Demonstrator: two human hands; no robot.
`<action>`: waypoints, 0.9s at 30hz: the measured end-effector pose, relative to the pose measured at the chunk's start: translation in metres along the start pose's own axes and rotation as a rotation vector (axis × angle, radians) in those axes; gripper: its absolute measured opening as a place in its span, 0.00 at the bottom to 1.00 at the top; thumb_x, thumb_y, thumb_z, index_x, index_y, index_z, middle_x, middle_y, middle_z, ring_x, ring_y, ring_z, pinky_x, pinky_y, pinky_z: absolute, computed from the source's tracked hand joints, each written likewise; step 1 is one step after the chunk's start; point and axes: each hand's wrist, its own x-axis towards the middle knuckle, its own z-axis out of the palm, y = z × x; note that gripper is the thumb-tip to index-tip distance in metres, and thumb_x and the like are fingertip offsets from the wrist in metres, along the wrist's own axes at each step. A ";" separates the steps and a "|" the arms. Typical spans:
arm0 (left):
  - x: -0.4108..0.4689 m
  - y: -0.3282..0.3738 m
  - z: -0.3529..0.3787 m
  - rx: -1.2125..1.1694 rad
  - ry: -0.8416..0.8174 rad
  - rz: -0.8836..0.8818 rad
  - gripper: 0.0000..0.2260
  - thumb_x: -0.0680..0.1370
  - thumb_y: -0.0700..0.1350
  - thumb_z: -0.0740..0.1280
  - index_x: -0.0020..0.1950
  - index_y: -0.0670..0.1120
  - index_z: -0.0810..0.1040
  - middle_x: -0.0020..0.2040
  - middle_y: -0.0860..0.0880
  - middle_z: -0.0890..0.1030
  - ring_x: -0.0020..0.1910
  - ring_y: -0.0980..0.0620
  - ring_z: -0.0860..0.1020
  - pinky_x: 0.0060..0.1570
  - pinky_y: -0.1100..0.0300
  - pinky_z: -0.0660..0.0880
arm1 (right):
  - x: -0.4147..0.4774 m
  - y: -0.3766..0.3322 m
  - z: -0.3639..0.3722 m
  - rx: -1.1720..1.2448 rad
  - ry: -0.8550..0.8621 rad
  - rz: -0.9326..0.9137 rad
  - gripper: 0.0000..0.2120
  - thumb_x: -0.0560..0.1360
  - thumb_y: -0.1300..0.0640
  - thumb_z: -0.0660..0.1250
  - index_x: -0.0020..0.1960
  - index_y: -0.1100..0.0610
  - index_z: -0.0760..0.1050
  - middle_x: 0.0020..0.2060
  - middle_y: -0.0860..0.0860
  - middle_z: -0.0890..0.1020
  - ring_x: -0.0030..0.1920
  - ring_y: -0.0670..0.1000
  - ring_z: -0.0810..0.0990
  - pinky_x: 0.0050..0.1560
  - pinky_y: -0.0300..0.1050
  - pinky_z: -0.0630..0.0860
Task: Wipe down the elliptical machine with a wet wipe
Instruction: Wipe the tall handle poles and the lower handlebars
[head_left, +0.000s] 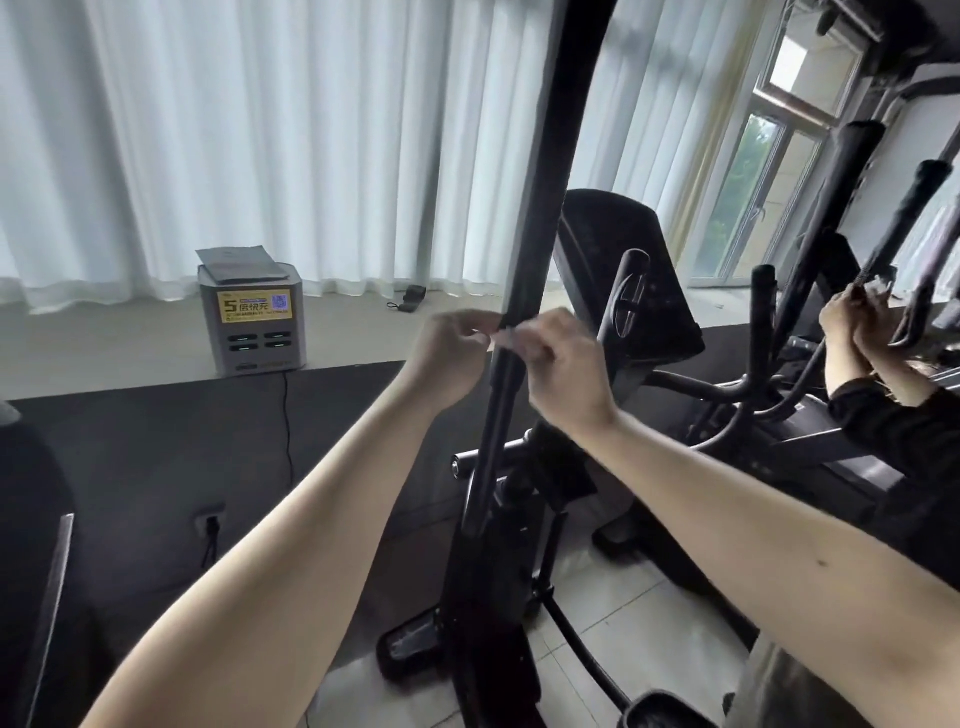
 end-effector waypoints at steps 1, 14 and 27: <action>-0.001 0.001 0.001 -0.013 0.005 0.004 0.20 0.77 0.30 0.62 0.44 0.56 0.82 0.43 0.57 0.83 0.42 0.61 0.80 0.43 0.74 0.72 | 0.012 -0.001 -0.005 -0.008 0.045 0.006 0.07 0.78 0.67 0.71 0.48 0.57 0.84 0.41 0.49 0.82 0.44 0.38 0.77 0.48 0.32 0.74; 0.004 -0.007 0.005 -0.018 0.008 -0.012 0.21 0.77 0.30 0.58 0.50 0.52 0.84 0.50 0.51 0.83 0.47 0.55 0.79 0.45 0.73 0.73 | 0.022 0.004 -0.003 -0.046 0.072 0.119 0.07 0.75 0.67 0.71 0.41 0.57 0.81 0.39 0.49 0.79 0.42 0.45 0.76 0.46 0.37 0.74; -0.004 -0.013 0.000 -0.081 -0.025 0.007 0.24 0.78 0.30 0.58 0.49 0.58 0.82 0.49 0.56 0.81 0.42 0.63 0.78 0.44 0.73 0.71 | -0.007 -0.005 0.000 0.054 0.057 0.264 0.10 0.75 0.65 0.75 0.41 0.52 0.80 0.38 0.40 0.78 0.39 0.36 0.79 0.47 0.29 0.74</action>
